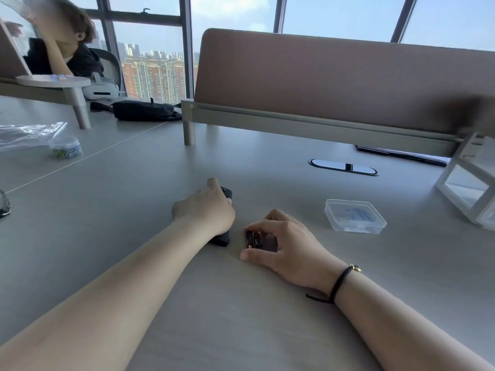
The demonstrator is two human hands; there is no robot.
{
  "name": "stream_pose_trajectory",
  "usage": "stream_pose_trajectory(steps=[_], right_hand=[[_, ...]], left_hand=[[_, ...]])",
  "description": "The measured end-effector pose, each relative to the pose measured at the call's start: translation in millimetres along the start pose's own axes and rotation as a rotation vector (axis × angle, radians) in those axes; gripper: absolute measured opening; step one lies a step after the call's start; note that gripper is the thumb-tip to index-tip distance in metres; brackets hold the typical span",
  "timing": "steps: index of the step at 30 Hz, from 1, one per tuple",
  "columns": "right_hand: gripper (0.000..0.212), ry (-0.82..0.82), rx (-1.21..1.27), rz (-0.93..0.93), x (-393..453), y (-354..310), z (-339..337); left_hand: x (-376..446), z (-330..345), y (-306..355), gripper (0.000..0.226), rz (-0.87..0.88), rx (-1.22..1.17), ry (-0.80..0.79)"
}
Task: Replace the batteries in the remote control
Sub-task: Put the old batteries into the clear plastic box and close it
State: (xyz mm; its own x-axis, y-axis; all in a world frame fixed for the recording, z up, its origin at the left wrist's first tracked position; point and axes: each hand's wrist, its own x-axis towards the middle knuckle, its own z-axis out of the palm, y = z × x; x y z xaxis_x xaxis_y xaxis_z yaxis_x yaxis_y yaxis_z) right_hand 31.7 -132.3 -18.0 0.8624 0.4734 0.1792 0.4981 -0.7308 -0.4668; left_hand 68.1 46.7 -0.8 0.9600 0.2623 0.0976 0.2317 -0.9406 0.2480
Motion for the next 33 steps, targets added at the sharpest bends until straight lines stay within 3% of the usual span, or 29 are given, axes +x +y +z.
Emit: stream_pose_trajectory(steps=[7,10,12,14,16,18,20,22,25,29,33], right_hand=[[0.044,0.008,0.078,0.005,-1.3,1.6,-2.6],[0.043,0.028,0.092,0.007,-4.0,4.8,-5.1],[0.043,0.046,0.080,0.005,-6.8,8.2,-7.7],[0.044,0.098,0.067,-0.004,-10.9,10.9,-11.1],[0.043,0.261,0.077,-0.040,-15.6,13.6,-16.7],[0.043,0.442,0.090,-0.076,-20.5,16.0,-24.1],[0.044,0.501,0.079,-0.102,-23.6,18.1,-29.4],[0.039,0.482,0.033,-0.122,-23.7,20.0,-29.8],[0.044,0.457,-0.028,-0.117,-23.3,18.7,-28.3],[0.073,0.376,-0.082,-0.086,-26.9,23.4,-36.1],[0.080,0.440,-0.219,0.125,-34.5,57.9,-56.0]], left_hand=[[-4.3,-0.5,1.1,0.042,0.067,0.126,0.050],[-5.7,0.6,4.6,0.041,0.166,0.030,0.230],[-10.1,0.8,10.8,0.037,0.313,-0.110,0.418],[-18.8,0.4,18.4,0.035,0.482,-0.330,0.504],[-31.9,0.6,27.7,0.034,0.574,-0.602,0.366],[-45.5,0.1,37.5,0.029,0.532,-0.907,-0.042],[-56.6,-1.7,45.7,0.030,0.435,-1.242,-0.495],[-61.2,-0.8,48.6,0.030,0.393,-1.387,-0.717],[-59.7,1.7,48.3,0.027,0.352,-1.387,-0.745],[-57.5,7.6,46.3,0.019,0.411,-1.097,-0.500],[-53.6,8.7,44.5,0.019,0.335,-1.133,-0.439]])
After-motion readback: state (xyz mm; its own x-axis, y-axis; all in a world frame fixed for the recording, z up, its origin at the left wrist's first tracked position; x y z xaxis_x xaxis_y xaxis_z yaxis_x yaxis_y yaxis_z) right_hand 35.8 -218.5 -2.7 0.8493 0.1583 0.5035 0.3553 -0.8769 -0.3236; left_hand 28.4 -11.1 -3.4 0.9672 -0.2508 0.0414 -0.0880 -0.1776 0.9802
